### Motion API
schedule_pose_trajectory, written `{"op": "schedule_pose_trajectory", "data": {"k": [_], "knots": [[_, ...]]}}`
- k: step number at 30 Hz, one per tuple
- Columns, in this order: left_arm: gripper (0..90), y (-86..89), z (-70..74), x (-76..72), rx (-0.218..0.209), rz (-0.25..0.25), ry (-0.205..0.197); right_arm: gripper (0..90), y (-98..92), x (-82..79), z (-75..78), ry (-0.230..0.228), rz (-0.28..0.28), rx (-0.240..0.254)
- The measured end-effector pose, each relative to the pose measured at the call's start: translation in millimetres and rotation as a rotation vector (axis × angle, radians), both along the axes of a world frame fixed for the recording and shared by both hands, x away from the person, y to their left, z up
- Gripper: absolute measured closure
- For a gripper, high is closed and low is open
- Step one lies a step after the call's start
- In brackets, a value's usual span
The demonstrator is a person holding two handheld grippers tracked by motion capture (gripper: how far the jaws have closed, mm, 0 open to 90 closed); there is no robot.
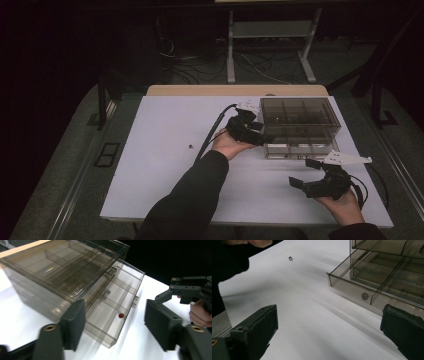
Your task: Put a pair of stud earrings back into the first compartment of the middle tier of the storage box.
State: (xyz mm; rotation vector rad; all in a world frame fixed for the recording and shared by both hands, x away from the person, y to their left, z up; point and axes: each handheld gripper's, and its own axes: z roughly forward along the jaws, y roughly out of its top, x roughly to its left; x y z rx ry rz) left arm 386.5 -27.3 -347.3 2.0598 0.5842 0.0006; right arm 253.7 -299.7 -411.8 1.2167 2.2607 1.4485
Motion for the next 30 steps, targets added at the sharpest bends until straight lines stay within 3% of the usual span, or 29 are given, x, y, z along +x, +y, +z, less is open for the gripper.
{"op": "schedule_pose_trajectory", "data": {"k": [6,10,30], "knots": [[8.4,15.7,3.5,-1.5,0.033,0.04,-0.018,0.7,0.2,0.1,-0.1,0.0,0.0,0.0],[0.0,26.0,3.6,-1.1,0.049,0.065,0.0,0.7,0.7,-0.1,-0.1,0.0,0.003,-0.005],[0.0,88.2,-9.4,6.9,0.048,0.181,0.003,0.6,1.7,0.5,-1.1,0.002,0.008,-0.014]]}}
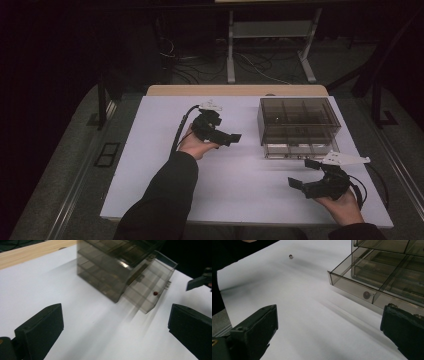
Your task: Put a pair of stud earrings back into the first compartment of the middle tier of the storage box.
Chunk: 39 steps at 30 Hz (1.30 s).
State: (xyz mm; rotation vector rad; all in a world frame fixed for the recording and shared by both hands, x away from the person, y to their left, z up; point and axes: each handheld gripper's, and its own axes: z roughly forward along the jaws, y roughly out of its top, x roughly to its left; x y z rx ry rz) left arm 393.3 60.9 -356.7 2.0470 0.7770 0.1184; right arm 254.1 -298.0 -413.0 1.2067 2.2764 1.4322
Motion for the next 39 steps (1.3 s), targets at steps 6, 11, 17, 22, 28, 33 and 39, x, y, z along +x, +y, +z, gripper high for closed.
{"op": "schedule_pose_trajectory", "data": {"k": [6,11,17,22,28,33,39], "knots": [[0.0,16.6,-7.5,4.7,0.006,0.04,0.008,0.7,1.1,0.6,-0.6,0.002,0.001,-0.002],[0.0,29.2,-14.1,8.4,0.03,0.06,0.017,0.7,1.3,0.8,-0.6,0.002,0.002,-0.003],[0.6,46.2,-22.5,13.2,0.03,0.111,0.034,0.7,1.4,1.0,-0.7,0.003,0.002,-0.001],[2.0,59.0,-29.6,17.3,0.043,0.133,0.048,0.7,2.0,1.2,-0.8,0.007,0.005,0.001],[6.0,76.7,-41.2,20.5,0.072,0.16,0.079,0.7,1.4,1.3,-1.0,0.006,0.003,-0.001],[13.7,89.7,-49.2,21.2,0.095,0.163,0.089,0.7,1.8,1.6,-1.3,0.009,0.003,0.0],[24.7,97.1,-57.2,24.3,0.122,0.168,0.099,0.7,1.4,1.3,-1.5,0.006,0.003,-0.003]]}}
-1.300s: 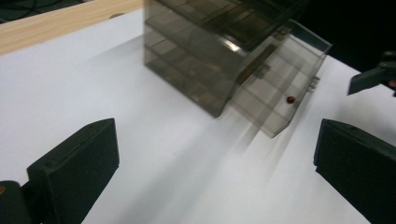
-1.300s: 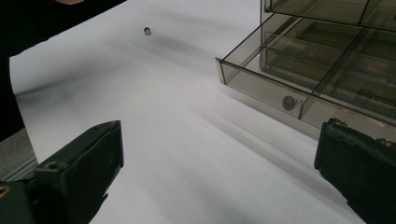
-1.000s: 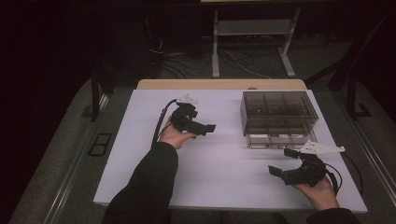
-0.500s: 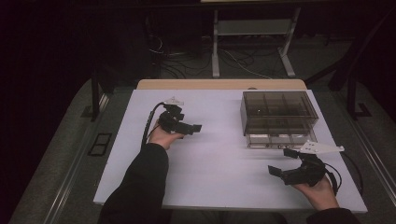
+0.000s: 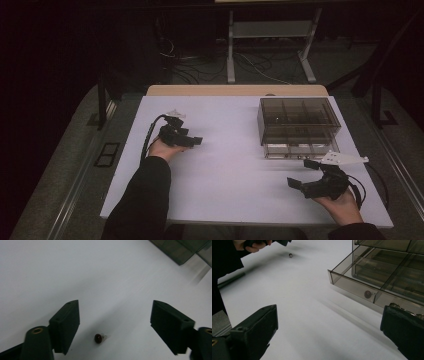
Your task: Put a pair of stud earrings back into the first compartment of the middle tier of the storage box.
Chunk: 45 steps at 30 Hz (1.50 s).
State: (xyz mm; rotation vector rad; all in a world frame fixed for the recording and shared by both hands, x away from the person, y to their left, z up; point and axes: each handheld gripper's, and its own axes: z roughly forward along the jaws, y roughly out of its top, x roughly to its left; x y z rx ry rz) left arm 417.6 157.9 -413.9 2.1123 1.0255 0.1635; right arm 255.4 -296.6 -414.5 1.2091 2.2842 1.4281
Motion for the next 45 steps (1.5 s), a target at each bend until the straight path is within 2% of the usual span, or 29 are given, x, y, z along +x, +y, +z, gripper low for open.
{"op": "schedule_pose_trajectory", "data": {"k": [9,11,14,23,27,31,35,40,45], "knots": [[44.0,5.8,-12.9,4.3,0.069,-0.035,0.029,0.7,-0.1,0.1,-0.4,0.002,0.002,-0.003],[45.7,6.1,-15.1,4.3,0.081,-0.044,0.034,0.7,-0.1,0.1,-0.4,0.003,0.002,-0.003],[54.9,6.5,-17.4,2.7,0.085,-0.053,0.026,0.6,-0.1,0.1,-0.6,0.002,0.003,-0.004],[68.0,4.2,-24.1,2.1,0.116,-0.093,0.028,0.6,0.0,0.1,-0.7,0.004,0.003,-0.005],[72.7,3.8,-24.8,1.3,0.126,-0.101,0.017,0.7,-0.4,-0.1,-0.7,0.005,0.003,-0.006],[76.4,3.3,-24.9,0.0,0.135,-0.119,0.011,0.7,-0.3,-0.2,-0.6,0.004,0.002,-0.005],[77.1,2.1,-25.3,-1.7,0.141,-0.115,-0.004,0.7,-0.1,-0.4,-0.4,0.008,0.001,-0.004],[77.7,1.6,-24.5,-1.6,0.151,-0.118,-0.003,0.7,-0.6,-0.2,-0.6,0.004,0.001,-0.007],[77.7,1.4,-22.8,-1.6,0.137,-0.115,0.0,0.7,-0.7,-0.4,-0.5,0.008,0.0,-0.005]]}}
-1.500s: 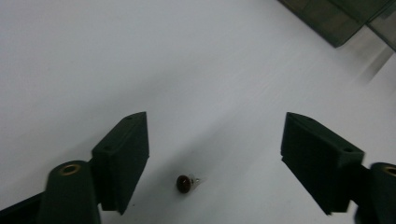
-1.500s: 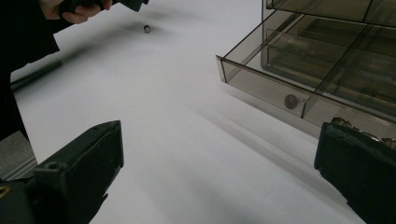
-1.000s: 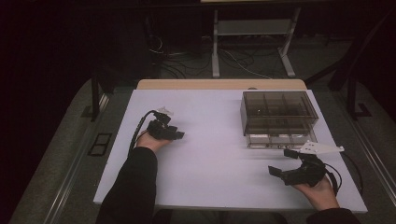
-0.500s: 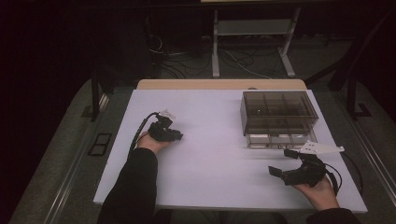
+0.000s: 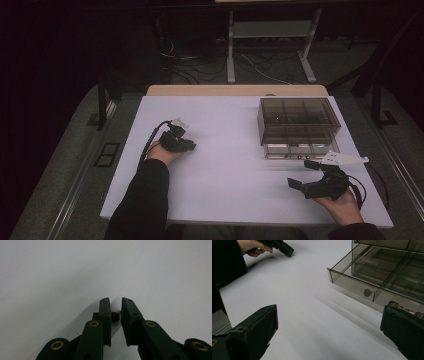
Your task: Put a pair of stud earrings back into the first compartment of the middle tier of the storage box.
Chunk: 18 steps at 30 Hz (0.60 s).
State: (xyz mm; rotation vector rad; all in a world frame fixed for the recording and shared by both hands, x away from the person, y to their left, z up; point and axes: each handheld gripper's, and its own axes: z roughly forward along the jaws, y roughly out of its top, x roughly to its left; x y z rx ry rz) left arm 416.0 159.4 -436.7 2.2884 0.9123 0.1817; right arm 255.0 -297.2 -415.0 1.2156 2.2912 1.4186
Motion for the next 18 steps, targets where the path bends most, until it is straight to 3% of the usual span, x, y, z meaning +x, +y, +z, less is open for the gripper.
{"op": "schedule_pose_trajectory", "data": {"k": [11,18], "knots": [[77.6,-4.6,26.6,-1.3,-0.068,-0.019,-0.041,0.7,-0.2,-0.3,-0.1,0.0,-0.001,-0.001],[77.6,-10.3,48.0,-3.1,-0.08,-0.051,-0.058,0.7,-0.3,-0.5,0.0,-0.002,0.0,0.0]]}}
